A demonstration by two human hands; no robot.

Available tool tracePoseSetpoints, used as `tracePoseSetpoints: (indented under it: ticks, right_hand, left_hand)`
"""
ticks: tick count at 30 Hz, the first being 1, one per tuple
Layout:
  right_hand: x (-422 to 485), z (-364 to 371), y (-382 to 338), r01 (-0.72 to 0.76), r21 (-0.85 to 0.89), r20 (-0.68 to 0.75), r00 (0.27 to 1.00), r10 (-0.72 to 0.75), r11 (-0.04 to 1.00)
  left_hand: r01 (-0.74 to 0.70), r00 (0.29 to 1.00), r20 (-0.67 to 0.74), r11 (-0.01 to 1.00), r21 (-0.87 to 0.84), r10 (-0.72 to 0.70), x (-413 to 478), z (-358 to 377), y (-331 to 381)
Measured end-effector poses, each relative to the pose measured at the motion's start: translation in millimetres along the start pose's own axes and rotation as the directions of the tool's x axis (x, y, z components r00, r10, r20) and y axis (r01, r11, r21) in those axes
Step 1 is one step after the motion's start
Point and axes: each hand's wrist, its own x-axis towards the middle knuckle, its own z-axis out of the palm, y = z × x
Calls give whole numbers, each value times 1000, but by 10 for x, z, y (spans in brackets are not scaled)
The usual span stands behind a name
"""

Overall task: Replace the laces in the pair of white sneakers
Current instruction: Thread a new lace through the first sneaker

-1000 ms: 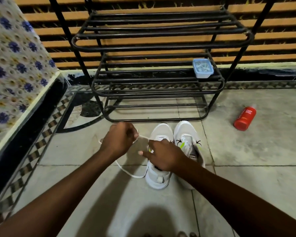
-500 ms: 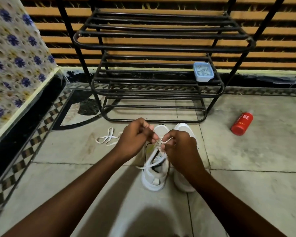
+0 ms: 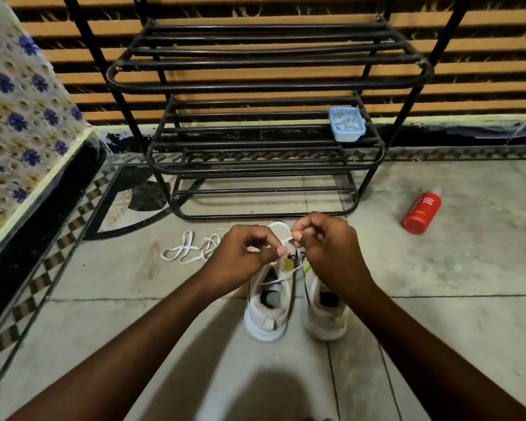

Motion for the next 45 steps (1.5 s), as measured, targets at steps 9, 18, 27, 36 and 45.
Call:
tracePoseSetpoints:
  ticks: [9,18,27,36,45]
  right_hand:
    - [86,119,130,136,-26,85,987,-133,990]
    - [107,137,145,278,-105,144,954,-262,955]
    - [52,129,163,524,-450,200,848,-490,723]
    - [91,172,223,541,-423,125,829,-545,727]
    - [17,176,195,463,-306,28,878,-478,832]
  left_hand:
    - [83,976,-218,957,280,-21,27,16,-70]
    - [68,969,-247,983,170,-24,-10,51,-77]
    - [177,971,-153,983,-58,-184,63,12,-103]
    - [289,956,-13,945,-155,-294,130,-71,-2]
    - [80,983,-165,997,-9,-80,101,-25,68]
